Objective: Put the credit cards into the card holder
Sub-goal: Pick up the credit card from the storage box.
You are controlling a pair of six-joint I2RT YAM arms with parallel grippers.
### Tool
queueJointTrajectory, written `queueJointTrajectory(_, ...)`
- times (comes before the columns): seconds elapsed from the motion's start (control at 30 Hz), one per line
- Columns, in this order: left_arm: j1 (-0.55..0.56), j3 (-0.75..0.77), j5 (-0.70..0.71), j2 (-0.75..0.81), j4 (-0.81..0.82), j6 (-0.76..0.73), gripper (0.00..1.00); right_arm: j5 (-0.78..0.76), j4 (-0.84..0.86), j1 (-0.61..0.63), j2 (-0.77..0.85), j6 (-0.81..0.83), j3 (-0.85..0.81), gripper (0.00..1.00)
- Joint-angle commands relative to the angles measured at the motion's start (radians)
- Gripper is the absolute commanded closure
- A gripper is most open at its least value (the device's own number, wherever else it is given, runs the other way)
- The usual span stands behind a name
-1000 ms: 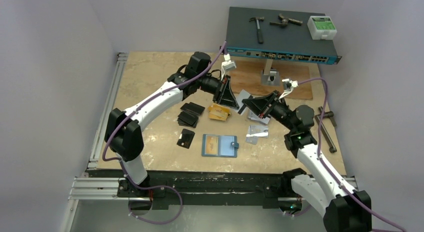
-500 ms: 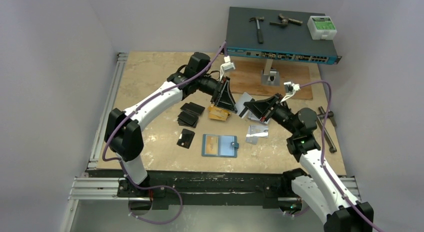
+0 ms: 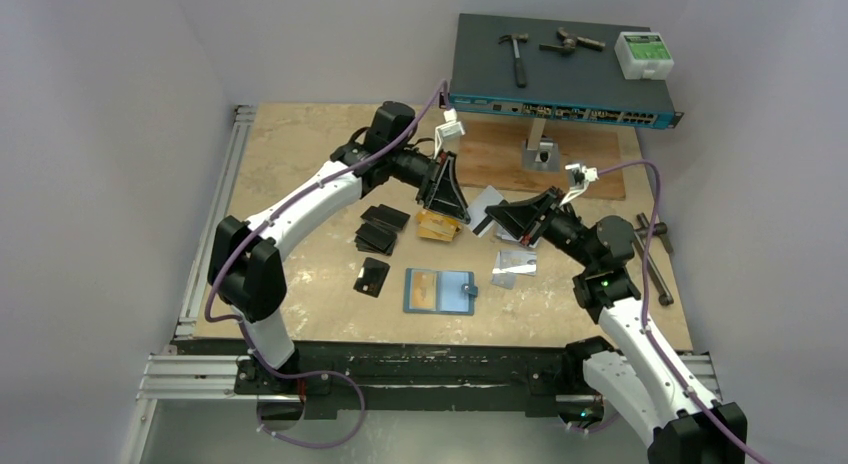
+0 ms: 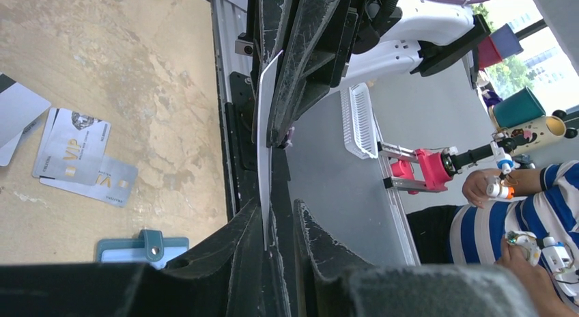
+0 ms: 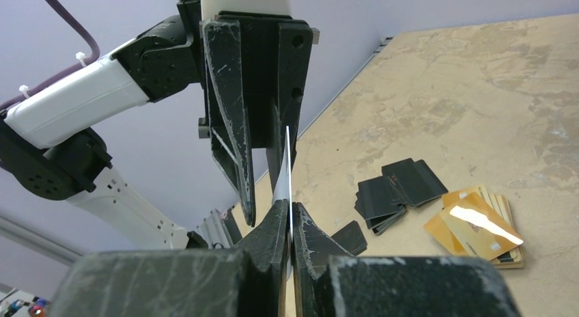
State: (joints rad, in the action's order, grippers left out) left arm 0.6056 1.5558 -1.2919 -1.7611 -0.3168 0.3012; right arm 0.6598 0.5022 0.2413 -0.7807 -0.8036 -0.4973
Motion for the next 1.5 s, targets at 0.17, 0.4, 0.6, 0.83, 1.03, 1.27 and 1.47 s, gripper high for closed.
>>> queueJointTrajectory(0.17,-0.043,0.065,-0.087,0.042,0.069,0.027,0.8,0.055,-0.073,-0.006,-0.006,0.045,-0.008,1.0)
queueJointTrajectory(0.4,-0.061,0.089,-0.058,0.025,-0.004,-0.048,0.78,0.098,-0.074,-0.006,-0.005,0.042,-0.024,1.0)
queueJointTrajectory(0.6,-0.066,0.083,-0.035,0.017,-0.081,-0.135,0.8,0.12,-0.021,-0.006,0.004,0.002,-0.014,1.0)
queueJointTrajectory(0.83,-0.046,0.075,-0.017,0.032,-0.233,-0.325,0.77,0.143,0.106,-0.009,-0.021,-0.081,0.01,1.0)
queueJointTrajectory(1.03,-0.026,0.082,-0.027,0.043,-0.235,-0.32,0.88,0.188,0.15,-0.007,-0.071,-0.094,0.003,1.0)
queueJointTrajectory(1.27,-0.021,0.103,0.0,0.05,-0.271,-0.356,0.9,0.248,0.077,-0.007,-0.155,-0.039,-0.07,1.0)
queueJointTrajectory(1.47,-0.015,0.089,0.049,0.057,-0.303,-0.385,0.99,0.244,0.059,-0.001,-0.17,-0.024,-0.097,0.99)
